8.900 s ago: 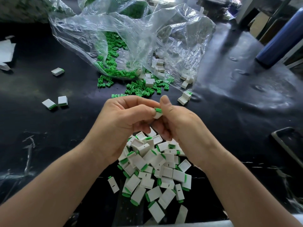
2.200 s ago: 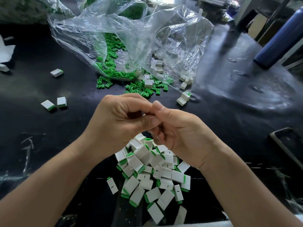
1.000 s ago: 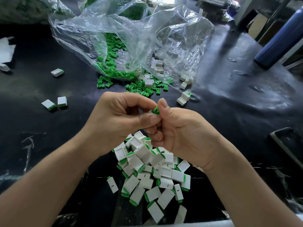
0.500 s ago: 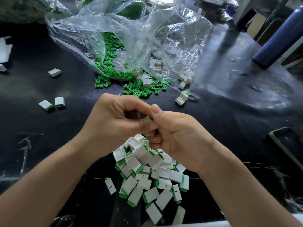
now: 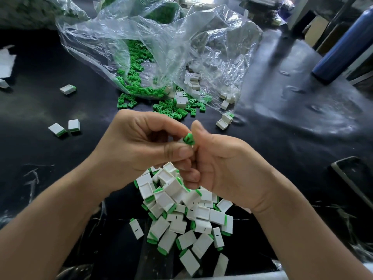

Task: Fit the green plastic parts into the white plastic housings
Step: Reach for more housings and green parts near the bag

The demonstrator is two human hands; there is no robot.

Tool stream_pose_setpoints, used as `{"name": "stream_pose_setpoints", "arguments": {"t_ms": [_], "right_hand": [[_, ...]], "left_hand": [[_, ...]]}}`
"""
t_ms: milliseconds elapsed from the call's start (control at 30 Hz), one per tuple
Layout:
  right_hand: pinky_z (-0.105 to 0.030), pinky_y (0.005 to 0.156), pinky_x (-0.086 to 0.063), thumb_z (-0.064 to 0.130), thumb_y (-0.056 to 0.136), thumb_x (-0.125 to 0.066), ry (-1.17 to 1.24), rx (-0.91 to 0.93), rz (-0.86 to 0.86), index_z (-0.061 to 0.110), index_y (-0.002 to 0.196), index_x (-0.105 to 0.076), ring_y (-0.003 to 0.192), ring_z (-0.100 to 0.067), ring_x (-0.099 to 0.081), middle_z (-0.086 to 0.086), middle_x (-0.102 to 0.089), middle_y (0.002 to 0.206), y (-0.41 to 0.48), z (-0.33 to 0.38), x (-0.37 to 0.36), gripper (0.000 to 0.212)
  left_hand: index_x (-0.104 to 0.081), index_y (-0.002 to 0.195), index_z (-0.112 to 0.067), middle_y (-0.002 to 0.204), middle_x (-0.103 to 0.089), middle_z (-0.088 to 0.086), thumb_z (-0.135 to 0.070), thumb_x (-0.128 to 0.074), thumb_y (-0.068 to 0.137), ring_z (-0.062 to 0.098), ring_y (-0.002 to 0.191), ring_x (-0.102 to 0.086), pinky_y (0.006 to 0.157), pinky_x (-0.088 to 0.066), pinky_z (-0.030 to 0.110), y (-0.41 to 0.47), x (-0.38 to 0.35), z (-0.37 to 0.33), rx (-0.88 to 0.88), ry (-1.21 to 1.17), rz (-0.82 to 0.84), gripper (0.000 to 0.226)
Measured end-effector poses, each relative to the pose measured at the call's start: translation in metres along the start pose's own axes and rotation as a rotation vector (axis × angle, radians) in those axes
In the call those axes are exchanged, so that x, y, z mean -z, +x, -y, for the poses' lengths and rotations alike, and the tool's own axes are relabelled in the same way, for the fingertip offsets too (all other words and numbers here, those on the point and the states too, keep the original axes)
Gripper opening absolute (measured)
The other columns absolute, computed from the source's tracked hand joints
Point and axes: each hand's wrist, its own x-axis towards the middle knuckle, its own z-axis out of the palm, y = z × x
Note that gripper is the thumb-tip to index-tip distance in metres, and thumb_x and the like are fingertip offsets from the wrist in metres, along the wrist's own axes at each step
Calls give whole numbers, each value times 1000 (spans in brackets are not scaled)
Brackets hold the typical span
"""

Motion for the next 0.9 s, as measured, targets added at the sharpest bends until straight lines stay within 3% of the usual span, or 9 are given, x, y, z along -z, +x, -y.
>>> {"name": "stream_pose_setpoints", "arguments": {"t_ms": [67,167,267,333,467,633,800,900], "right_hand": [[-20,52,-34,62,81,-32,-82,-35,5,19,80,-56,51,-6,-38,6,-49,60,2,-1,1,50],[-17,47,-31,60,82,-28,-115,-4,15,32,79,-60,49,-3,-37,11,-51,57,2,-4,-1,42],[-16,43,-24,62,77,-30,-152,-28,-57,19,70,-57,46,-5,-29,6,-40,57,4,-4,1,51],[-16,42,-22,64,73,-30,-208,-38,-93,13,73,-51,47,-7,-25,1,-32,62,4,-5,2,56],[-16,42,-20,66,85,-29,-220,-41,-33,7,77,-61,49,-8,-21,-2,-26,66,3,-5,3,67],[-19,45,-17,58,82,-27,-157,-9,11,10,73,-66,49,-7,-22,-2,-28,64,-1,-4,1,63],[-23,50,-14,56,82,-31,-225,14,-17,-12,112,-53,54,-11,-18,-25,-36,80,-3,-6,0,77],[-26,53,-13,58,82,-30,-218,-3,-11,-10,120,-48,55,-11,-20,-11,-37,88,0,-5,1,80]], "left_hand": [[-69,83,-2,58,-65,19,-12,-71,52,20,45,-62,47,-51,22,0,-1,0,16,7,-11,32],[-70,86,-8,56,-65,15,-16,-72,51,16,44,-60,45,-49,19,0,-2,1,29,28,-26,35],[-73,85,-6,59,-66,8,-12,-71,60,16,50,-62,48,-50,19,0,-3,2,65,11,15,26],[-73,82,-5,58,-65,3,-7,-73,66,14,47,-57,42,-41,14,0,-3,3,94,17,39,16],[-74,77,-10,57,-64,5,-23,-69,62,9,46,-53,39,-37,15,-1,-1,5,108,-12,32,20],[-75,73,-14,56,-63,5,-16,-80,55,9,45,-53,38,-37,14,-1,-2,3,66,-30,48,19],[-75,70,-15,55,-62,4,-22,-68,60,9,45,-54,39,-38,14,-2,-1,3,38,-52,34,14],[-75,71,-16,56,-63,2,-22,-70,60,10,46,-54,39,-39,15,-2,-2,2,42,-34,44,13]]}}
